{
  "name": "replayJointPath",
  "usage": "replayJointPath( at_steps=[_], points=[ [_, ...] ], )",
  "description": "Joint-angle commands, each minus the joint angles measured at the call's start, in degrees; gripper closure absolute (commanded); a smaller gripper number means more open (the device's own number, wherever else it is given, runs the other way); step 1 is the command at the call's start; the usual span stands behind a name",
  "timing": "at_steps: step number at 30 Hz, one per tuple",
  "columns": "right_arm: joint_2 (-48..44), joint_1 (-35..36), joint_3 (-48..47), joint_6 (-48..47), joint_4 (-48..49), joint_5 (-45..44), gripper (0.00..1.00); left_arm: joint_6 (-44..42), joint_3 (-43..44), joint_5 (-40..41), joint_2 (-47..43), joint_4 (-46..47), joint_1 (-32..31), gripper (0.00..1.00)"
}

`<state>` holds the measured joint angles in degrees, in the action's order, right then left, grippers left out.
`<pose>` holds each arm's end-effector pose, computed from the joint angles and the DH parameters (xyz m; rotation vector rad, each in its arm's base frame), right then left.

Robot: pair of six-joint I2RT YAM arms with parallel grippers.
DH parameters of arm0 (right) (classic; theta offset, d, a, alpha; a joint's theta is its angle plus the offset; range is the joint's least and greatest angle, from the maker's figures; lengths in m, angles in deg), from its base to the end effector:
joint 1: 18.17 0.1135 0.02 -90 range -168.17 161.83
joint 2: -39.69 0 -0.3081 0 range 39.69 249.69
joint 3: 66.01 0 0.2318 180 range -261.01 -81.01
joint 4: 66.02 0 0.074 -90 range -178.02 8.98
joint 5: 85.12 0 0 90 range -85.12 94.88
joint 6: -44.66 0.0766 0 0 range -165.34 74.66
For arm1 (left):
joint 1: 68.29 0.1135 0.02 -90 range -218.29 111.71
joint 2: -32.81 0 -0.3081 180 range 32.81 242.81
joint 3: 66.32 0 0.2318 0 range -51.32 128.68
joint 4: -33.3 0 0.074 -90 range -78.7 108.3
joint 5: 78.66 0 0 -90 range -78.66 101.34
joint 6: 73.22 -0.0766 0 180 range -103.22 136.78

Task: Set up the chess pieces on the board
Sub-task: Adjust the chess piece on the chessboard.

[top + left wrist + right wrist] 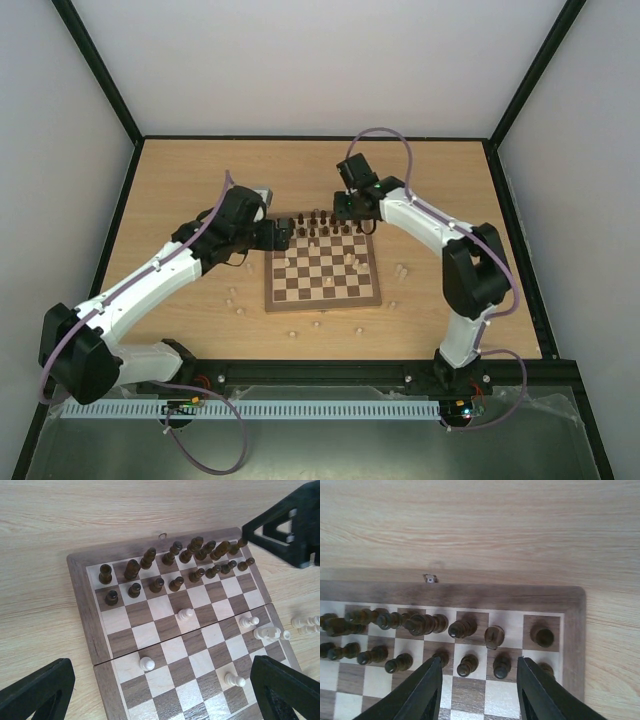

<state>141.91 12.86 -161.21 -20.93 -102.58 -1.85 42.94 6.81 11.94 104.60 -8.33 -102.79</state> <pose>0.3679 0.2109 0.2828 -0.0765 2.3497 0.3464 0.2232 -0.1525 0.3142 0.1640 2.3275 -0.5353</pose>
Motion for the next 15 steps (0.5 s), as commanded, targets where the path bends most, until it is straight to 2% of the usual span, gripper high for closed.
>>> replayJointPath(
  at_steps=[1,7,15],
  points=[
    [4.7,1.7,-4.3,-1.2,-6.6,-2.9,0.59,0.0,0.8,0.2,-1.1,0.2,-0.3,0.01],
    [8.0,2.0,-6.8,-0.8,-8.7,-6.4,0.68,-0.2,0.6,-0.2,-1.3,0.3,-0.5,0.01],
    [9.5,2.0,-7.3,-1.0,-8.5,-7.3,0.71,-0.4,0.7,0.3,-1.0,0.5,-0.4,0.01]
  ],
)
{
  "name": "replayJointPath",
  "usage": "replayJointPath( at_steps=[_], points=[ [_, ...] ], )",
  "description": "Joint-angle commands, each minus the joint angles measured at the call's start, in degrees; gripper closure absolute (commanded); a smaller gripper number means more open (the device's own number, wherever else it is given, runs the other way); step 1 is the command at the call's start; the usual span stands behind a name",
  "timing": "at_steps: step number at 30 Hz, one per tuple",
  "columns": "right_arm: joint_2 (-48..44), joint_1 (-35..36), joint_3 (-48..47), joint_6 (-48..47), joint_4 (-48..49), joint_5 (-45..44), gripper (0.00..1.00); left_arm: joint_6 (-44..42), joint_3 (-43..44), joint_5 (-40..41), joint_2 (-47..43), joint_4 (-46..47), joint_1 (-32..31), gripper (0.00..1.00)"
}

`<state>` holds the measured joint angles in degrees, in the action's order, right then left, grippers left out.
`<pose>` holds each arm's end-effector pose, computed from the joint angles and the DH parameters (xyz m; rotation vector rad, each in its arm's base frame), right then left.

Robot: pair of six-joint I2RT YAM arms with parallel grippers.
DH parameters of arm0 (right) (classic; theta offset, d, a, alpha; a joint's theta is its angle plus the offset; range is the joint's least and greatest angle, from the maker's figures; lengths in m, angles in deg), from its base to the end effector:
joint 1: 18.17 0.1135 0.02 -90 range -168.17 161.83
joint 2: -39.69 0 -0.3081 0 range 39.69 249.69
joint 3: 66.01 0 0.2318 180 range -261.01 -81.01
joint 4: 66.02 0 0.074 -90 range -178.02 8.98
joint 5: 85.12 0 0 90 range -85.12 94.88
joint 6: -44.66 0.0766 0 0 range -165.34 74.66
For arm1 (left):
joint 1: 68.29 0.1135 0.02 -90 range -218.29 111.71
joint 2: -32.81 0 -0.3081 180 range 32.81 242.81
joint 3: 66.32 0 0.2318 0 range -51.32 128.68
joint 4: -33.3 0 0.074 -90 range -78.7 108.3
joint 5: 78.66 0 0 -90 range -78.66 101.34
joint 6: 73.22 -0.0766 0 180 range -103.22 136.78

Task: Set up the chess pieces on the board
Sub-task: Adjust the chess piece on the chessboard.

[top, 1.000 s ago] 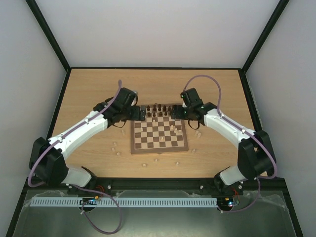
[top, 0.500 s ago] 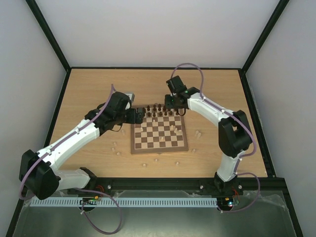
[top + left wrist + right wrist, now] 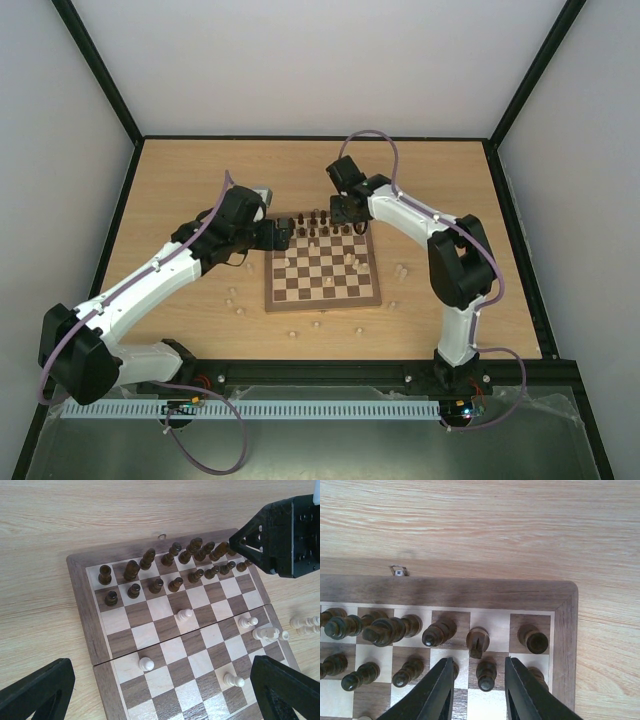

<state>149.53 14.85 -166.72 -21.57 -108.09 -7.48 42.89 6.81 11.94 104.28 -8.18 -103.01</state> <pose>0.3835 0.2297 0.2505 -0.1041 2.4418 0.1764 0.2219 -0.1528 0.3159 0.1689 2.3195 -0.5408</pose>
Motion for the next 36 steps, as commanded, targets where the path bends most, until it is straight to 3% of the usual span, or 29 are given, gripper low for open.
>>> replayJointPath(
  at_steps=[1,33,36],
  points=[
    [2.5,0.0,-2.1,-0.5,-2.9,-1.7,0.71,-0.4,0.7,0.4,-0.6,0.4,-0.2,0.01],
    [7.9,-0.7,-6.0,-1.4,-3.5,-2.7,0.84,-1.1,1.4,0.3,1.7,-0.2,0.5,0.01],
    [8.0,-0.7,-5.6,-1.5,-3.5,-3.1,0.89,-1.2,1.5,0.3,1.9,-0.2,0.4,0.01]
  ],
)
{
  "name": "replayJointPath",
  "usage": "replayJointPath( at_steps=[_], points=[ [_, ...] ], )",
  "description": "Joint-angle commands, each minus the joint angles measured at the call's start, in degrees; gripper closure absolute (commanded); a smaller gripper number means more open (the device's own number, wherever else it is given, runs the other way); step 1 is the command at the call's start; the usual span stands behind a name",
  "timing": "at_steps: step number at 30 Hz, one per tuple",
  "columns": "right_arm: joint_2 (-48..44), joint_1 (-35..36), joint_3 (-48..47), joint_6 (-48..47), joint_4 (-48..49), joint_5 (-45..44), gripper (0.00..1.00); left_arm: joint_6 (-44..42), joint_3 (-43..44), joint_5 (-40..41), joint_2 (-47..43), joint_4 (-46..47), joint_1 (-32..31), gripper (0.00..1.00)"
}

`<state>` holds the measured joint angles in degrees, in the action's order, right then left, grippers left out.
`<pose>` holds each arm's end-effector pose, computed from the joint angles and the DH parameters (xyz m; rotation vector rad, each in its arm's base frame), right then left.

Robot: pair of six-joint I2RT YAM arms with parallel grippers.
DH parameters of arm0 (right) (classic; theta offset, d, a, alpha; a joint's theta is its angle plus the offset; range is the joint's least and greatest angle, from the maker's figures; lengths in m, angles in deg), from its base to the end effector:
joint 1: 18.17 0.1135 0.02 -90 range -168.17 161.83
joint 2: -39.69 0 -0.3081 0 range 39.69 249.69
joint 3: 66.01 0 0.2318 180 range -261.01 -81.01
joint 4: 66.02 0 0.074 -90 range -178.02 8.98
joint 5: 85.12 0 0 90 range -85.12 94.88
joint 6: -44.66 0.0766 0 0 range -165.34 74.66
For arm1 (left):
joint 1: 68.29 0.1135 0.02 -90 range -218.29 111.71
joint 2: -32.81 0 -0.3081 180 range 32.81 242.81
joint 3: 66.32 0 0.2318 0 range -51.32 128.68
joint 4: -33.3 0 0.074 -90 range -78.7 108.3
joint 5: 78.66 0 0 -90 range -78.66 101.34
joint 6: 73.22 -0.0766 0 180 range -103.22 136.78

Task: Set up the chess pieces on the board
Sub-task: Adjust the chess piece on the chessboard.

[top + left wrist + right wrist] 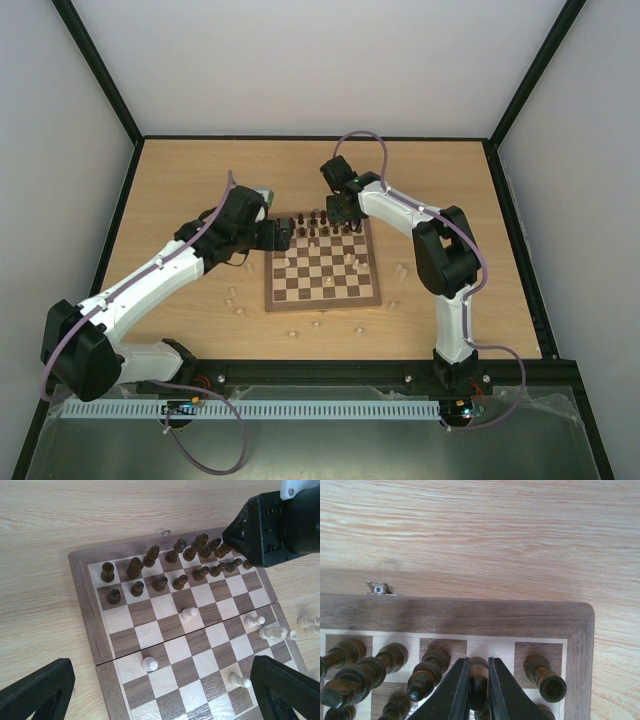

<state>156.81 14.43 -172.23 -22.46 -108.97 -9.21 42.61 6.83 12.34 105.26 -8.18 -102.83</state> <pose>0.4107 0.2405 0.2241 -0.1101 2.4711 0.1051 0.2256 -0.1536 0.3117 0.1683 2.3332 -0.5211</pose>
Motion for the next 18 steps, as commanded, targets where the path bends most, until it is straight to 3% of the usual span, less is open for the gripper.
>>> replayJointPath(
  at_steps=[1,18],
  points=[
    [0.7,-0.3,-0.1,-0.7,-2.6,-1.3,0.92,-0.9,1.5,-0.2,0.9,-0.2,0.3,0.01],
    [1.2,-0.3,-0.3,-1.2,-2.9,-3.6,0.95,-1.0,1.5,-0.5,1.4,-0.2,0.4,0.01]
  ],
)
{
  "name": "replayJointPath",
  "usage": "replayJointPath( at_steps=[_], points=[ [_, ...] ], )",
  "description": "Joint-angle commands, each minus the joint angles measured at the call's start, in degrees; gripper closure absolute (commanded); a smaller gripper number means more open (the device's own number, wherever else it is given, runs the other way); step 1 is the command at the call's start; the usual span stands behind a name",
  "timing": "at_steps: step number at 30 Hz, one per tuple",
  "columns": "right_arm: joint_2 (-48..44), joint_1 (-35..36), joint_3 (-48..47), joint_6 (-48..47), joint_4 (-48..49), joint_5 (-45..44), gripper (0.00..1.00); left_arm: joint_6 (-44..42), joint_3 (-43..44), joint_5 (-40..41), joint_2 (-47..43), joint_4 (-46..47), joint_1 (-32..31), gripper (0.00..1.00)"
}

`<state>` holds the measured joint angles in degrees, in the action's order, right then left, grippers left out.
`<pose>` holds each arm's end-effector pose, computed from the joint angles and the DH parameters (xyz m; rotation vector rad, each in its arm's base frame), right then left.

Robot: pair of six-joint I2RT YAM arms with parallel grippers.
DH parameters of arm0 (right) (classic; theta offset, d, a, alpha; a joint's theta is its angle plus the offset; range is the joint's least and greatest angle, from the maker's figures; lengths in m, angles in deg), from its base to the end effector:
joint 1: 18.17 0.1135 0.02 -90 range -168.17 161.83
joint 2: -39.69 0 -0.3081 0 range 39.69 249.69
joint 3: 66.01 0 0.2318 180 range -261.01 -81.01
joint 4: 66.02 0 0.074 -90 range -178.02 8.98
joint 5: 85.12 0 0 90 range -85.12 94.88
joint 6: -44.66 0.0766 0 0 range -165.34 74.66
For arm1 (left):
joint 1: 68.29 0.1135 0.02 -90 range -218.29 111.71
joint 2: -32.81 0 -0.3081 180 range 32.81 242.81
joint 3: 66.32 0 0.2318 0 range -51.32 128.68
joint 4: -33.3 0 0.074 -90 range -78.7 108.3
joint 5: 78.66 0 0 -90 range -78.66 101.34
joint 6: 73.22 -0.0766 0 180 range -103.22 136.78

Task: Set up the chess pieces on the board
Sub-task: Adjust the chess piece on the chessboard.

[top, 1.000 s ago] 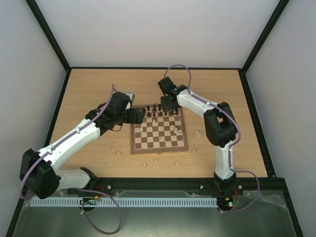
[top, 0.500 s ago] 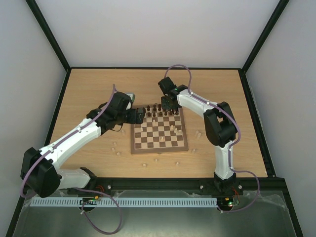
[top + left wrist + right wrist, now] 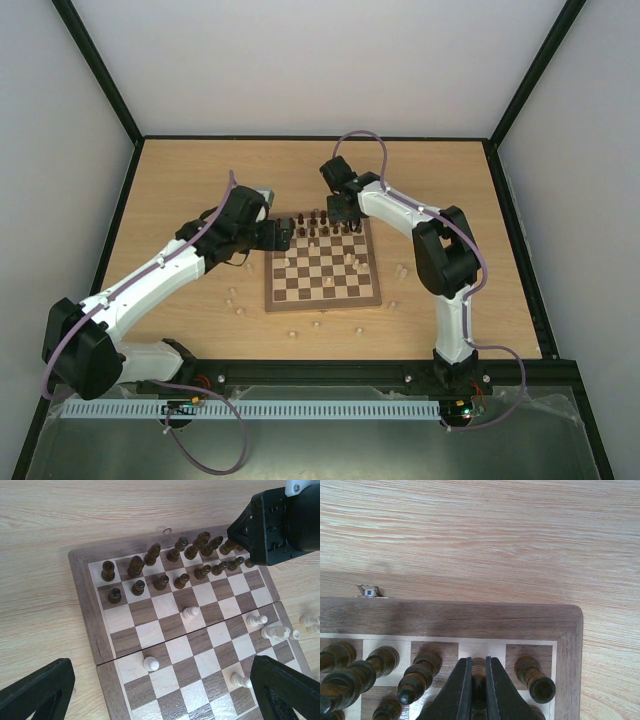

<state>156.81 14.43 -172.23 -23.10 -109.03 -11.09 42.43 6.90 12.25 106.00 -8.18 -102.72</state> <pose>0.4116 0.2382 0.2246 -0.1101 2.4591 0.0627 0.2280 -0.1548 0.3089 0.1715 2.3442 -0.5145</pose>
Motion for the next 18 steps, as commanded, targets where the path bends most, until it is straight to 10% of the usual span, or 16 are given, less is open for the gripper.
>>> replayJointPath(
  at_steps=[1,18],
  points=[
    [1.2,-0.3,-0.3,-0.5,-2.9,-1.6,0.95,-0.8,1.5,-0.4,0.7,-0.2,0.3,0.01],
    [-4.3,-0.2,1.8,-0.7,-0.5,0.2,0.7,-0.9,1.9,-0.9,1.1,-0.2,0.4,0.01]
  ],
)
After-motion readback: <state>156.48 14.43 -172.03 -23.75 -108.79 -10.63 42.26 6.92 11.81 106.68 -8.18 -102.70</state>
